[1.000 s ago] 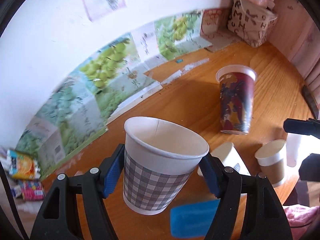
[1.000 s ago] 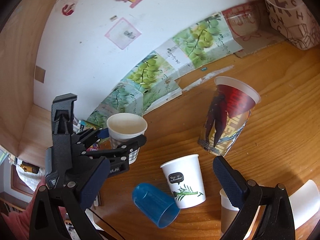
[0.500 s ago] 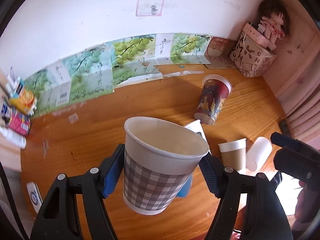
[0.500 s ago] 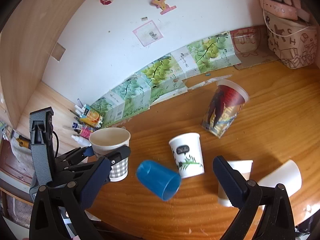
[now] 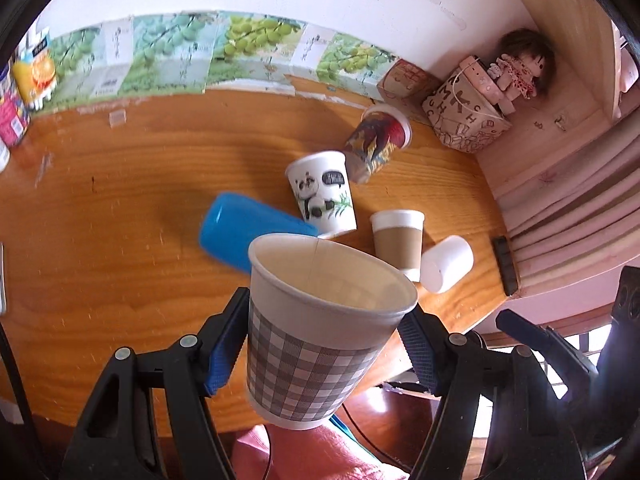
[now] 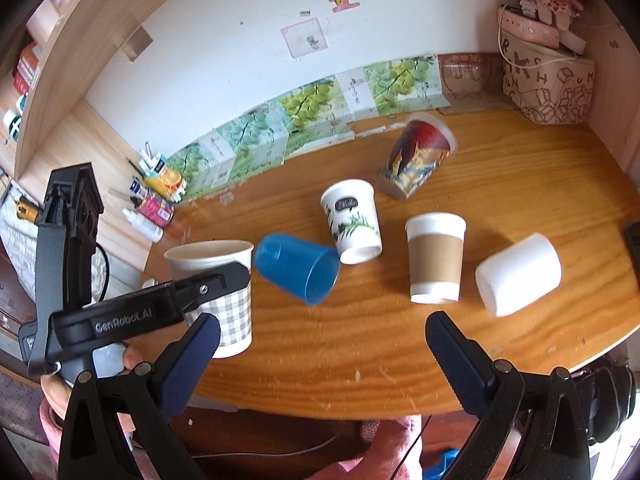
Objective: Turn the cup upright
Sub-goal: 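Carry the upright plaid cup over the table with the left gripper, then lower the plaid cup upright beside the panda cup and open the left gripper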
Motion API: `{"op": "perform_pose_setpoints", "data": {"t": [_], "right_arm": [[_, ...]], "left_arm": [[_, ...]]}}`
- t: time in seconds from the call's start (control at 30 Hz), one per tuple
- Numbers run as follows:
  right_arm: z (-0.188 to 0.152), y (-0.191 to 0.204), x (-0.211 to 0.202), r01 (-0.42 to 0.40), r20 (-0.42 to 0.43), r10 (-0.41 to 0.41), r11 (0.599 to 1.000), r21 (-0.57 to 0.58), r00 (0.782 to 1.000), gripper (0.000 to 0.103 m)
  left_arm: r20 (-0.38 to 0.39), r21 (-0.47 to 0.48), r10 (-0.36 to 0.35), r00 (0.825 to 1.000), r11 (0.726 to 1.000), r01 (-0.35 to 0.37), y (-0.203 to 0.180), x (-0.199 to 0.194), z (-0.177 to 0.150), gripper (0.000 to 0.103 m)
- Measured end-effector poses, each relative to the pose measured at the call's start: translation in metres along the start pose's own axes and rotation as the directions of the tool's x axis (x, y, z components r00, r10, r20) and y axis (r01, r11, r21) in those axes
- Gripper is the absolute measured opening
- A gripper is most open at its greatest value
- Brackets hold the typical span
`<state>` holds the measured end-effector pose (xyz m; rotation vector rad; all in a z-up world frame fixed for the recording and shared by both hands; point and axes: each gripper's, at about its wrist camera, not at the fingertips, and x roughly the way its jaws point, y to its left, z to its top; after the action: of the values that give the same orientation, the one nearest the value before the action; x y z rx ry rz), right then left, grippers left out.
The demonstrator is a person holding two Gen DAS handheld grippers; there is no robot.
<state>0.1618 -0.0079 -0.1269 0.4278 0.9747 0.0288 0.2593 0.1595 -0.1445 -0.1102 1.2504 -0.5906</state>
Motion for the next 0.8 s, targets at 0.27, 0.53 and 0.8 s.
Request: {"op": "perform_pose_setpoints", "data": {"t": [0.27,0.53,0.8], "right_arm": [[-0.032,0.01,-0.005,0.015,-0.05,-0.016,1.0,-0.016,0.999,0.103],[-0.05,0.003,0.004,0.049,-0.128,-0.051,0.999,-0.018,0.99,0.103],[-0.054,-0.018,0.022,0.052,-0.222,-0.057,0.998,-0.029,0.973,0.103]], "left_arm": [[-0.074,-0.06,-0.063,0.995,0.997,0.058,0.006,0.015,-0.029,0.074],[-0.14,-0.112,-0.106,0.984,0.99,0.091,0.004,0.043,-0.046,0.075],[-0.187,-0.173,-0.115,0.976,0.981,0.082,0.001,0.069,-0.045,0.075]]}}
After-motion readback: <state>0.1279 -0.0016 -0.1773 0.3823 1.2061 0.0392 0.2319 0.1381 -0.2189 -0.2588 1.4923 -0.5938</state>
